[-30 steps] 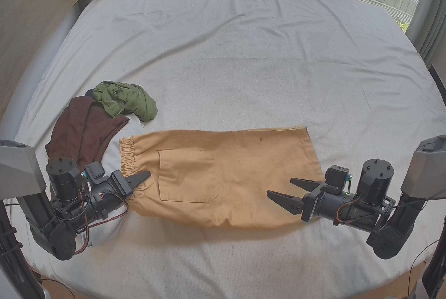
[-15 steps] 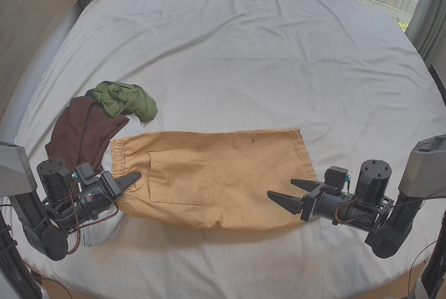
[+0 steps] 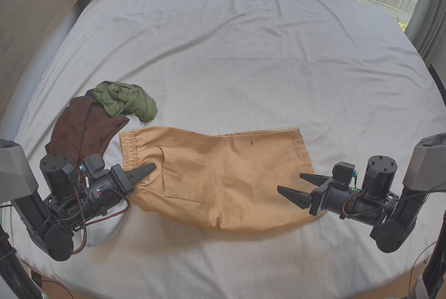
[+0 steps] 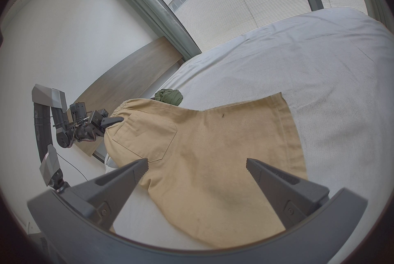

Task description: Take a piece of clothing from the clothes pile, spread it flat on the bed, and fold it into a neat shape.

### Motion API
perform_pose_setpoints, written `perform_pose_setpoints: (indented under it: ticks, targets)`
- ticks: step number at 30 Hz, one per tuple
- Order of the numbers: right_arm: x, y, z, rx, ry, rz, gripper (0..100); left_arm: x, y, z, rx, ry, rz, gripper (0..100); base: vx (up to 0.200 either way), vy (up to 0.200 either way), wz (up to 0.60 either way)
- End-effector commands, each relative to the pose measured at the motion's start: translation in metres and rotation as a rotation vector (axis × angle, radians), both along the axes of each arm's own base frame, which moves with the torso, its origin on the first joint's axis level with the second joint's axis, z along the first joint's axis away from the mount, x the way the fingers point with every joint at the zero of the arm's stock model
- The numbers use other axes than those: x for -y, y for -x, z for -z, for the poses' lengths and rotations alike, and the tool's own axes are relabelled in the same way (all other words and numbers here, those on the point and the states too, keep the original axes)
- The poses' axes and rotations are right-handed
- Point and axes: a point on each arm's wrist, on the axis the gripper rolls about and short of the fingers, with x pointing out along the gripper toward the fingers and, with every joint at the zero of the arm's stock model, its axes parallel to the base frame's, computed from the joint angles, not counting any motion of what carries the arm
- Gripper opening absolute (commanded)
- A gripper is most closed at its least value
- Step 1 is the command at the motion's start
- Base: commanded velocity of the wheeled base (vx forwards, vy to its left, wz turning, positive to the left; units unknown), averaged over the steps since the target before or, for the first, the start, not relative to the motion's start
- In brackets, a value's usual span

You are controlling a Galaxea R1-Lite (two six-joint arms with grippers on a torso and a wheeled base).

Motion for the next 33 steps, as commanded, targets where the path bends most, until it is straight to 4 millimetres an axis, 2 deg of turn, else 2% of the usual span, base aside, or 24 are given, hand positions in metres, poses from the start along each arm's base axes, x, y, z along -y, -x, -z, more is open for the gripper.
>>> perform_pose_setpoints:
  ticks: [1, 5, 12, 18, 22, 33]
  targets:
    - [0.003, -0.002, -0.002, 0.009, -0.004, 0.010, 100, 0.011, -0.001, -0.004, 0.021, 0.006, 0.037, 0, 0.000, 0.000, 0.00]
    - [0.008, -0.004, -0.003, 0.017, -0.002, 0.028, 100, 0.019, 0.000, -0.003, 0.022, 0.006, 0.065, 0, 0.000, 0.000, 0.00]
    - [0.020, -0.007, -0.008, 0.054, 0.015, 0.055, 100, 0.047, 0.001, -0.009, 0.055, 0.022, 0.158, 0, 0.000, 0.000, 0.00]
    - [0.026, -0.010, -0.009, 0.059, 0.016, 0.076, 100, 0.071, -0.011, -0.009, 0.090, 0.035, 0.161, 0, 0.000, 0.000, 0.00]
    - [0.032, -0.012, -0.010, 0.064, 0.012, 0.084, 100, 0.087, -0.015, -0.006, 0.098, 0.040, 0.190, 0, 0.000, 0.000, 0.00]
    - [0.044, -0.015, -0.015, 0.080, 0.010, 0.105, 100, 0.111, -0.025, 0.007, 0.094, 0.038, 0.210, 0, 0.000, 0.000, 0.00]
